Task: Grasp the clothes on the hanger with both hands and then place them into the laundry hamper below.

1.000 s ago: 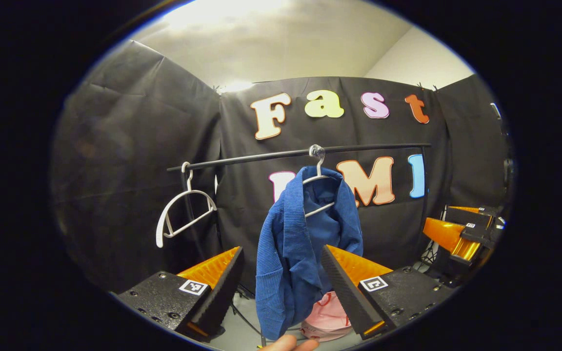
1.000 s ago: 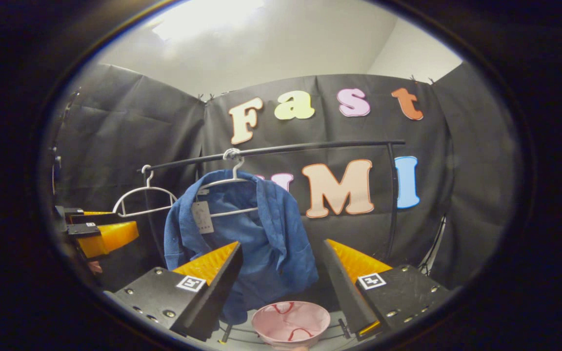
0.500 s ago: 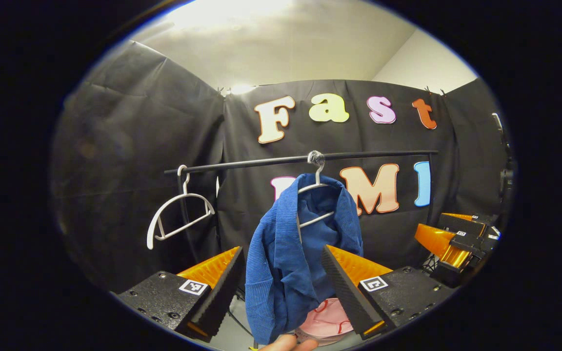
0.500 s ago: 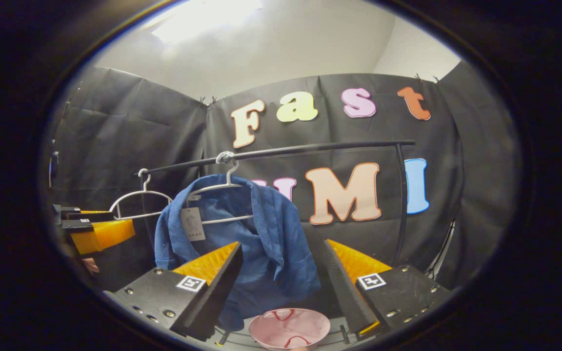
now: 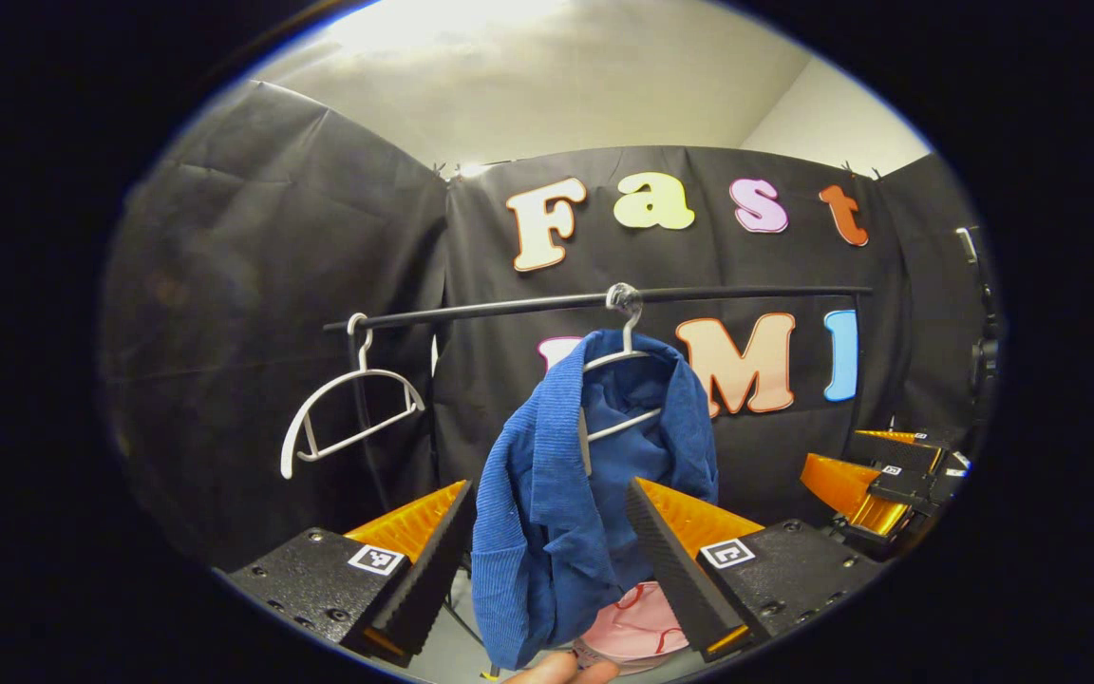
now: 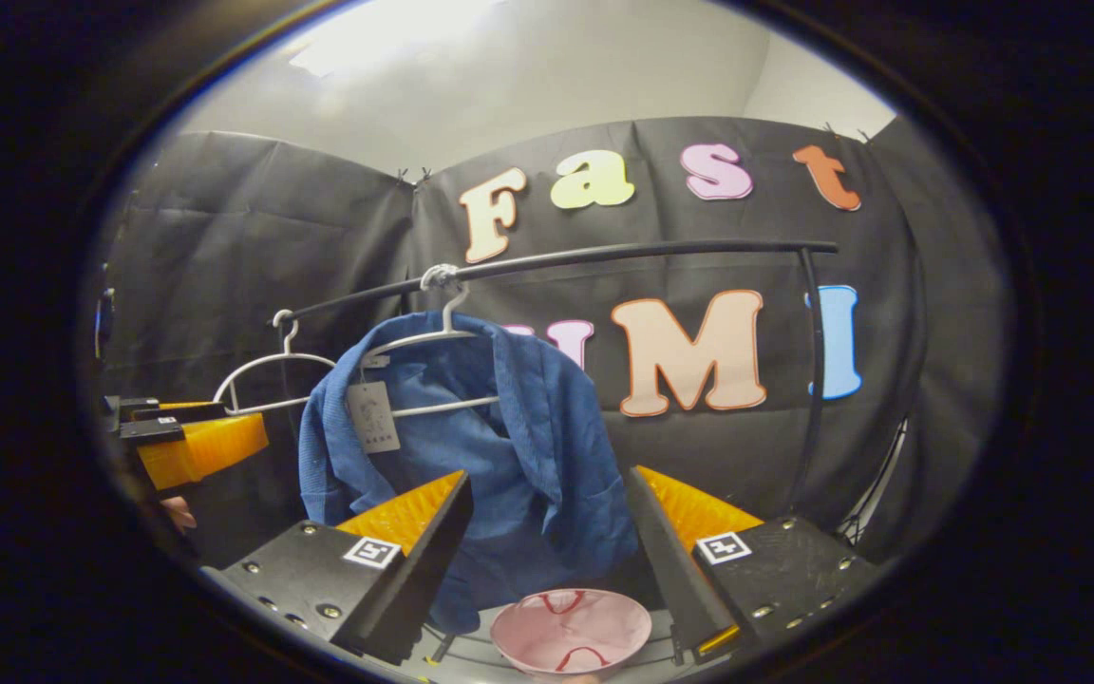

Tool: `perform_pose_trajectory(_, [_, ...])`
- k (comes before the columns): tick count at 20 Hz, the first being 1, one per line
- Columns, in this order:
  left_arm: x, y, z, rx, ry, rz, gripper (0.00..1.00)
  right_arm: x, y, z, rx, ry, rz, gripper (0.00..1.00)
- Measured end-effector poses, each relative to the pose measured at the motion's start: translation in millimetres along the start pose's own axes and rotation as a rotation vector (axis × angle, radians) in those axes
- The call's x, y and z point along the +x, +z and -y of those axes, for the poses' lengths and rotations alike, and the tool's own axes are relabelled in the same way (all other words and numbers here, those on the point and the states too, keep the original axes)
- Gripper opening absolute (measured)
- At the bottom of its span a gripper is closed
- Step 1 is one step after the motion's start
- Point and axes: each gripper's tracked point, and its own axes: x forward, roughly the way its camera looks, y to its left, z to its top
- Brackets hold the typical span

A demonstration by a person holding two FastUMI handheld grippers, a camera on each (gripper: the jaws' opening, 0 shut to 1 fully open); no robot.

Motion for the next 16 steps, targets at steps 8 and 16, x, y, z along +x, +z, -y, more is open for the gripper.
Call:
perform_pose_trajectory(8, [22, -26, 21, -0.014, 0.031, -0.069, 1.0, 32, -7, -1, -0.014, 0.052, 0.004, 0.97])
perform_pose_trajectory(16, [64, -35, 34, 0.001, 0.111, -0.031, 0.97, 73, -21, 3, -0.042, 0.089, 0.01, 0.98])
